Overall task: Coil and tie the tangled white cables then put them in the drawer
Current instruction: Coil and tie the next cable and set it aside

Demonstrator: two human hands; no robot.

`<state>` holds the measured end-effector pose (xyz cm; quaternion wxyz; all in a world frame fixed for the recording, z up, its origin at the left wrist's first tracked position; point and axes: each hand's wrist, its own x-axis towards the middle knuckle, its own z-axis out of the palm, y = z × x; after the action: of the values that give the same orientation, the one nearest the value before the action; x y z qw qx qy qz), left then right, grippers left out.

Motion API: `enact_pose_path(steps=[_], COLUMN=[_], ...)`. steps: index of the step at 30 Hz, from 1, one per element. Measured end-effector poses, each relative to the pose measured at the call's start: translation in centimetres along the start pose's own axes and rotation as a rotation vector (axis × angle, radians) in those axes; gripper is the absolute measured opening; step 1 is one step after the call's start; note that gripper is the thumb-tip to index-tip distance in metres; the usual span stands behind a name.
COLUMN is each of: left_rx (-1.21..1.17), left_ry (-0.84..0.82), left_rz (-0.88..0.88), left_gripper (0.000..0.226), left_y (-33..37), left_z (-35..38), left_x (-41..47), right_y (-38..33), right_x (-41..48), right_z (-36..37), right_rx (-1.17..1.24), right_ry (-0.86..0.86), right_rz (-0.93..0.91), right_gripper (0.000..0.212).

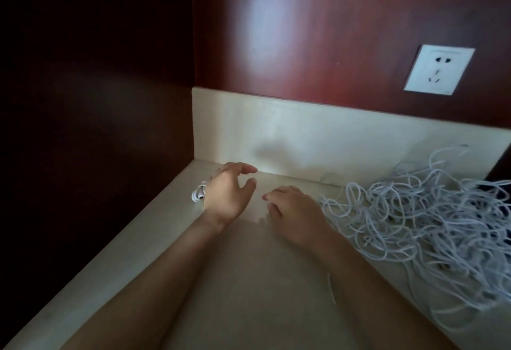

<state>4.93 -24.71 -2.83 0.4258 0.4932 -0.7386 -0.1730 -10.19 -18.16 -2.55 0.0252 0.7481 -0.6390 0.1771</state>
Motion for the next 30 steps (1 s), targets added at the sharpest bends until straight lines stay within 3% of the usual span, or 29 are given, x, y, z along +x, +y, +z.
enact_pose_path(steps=[4, 6, 9, 13, 19, 23, 26, 30], left_rx=[-0.293, -0.243, -0.041, 0.116, 0.051, 0.034, -0.104, -0.384], left_ry=[-0.257, -0.418, -0.567, -0.476, -0.379, -0.412, -0.387, -0.358], left_rz=[-0.009, 0.003, 0.065, 0.087, 0.039, 0.021, 0.005, -0.104], left_gripper=[0.009, 0.006, 0.020, 0.029, 0.023, 0.052, 0.044, 0.034], left_y=[2.9, 3.7, 4.8, 5.4, 4.7, 3.8, 3.5, 3.5], left_z=[1.6, 2.5, 3.5, 4.0, 3.6, 2.3, 1.3, -0.2], left_x=[-1.1, -2.0, -3.9, -6.0, -7.3, -7.5, -7.5, -6.9], right_y=[2.8, 3.9, 4.6, 4.6, 4.4, 3.4, 1.6, -0.6], right_x=[-3.7, -5.1, -6.6, -8.3, -9.2, -8.6, -7.4, -6.2], right_z=[-2.2, -2.8, -2.9, -2.0, -1.1, -1.3, -1.4, -0.8], right_rx=[0.047, 0.097, 0.164, 0.255, 0.294, 0.087, 0.055, 0.157], right_ry=[0.088, 0.082, 0.077, 0.112, 0.163, 0.229, 0.240, 0.292], right_rz=[0.065, 0.097, 0.108, 0.101, -0.004, 0.044, 0.026, 0.084], right_gripper=[0.034, 0.038, 0.042, 0.049, 0.017, 0.020, 0.027, 0.017])
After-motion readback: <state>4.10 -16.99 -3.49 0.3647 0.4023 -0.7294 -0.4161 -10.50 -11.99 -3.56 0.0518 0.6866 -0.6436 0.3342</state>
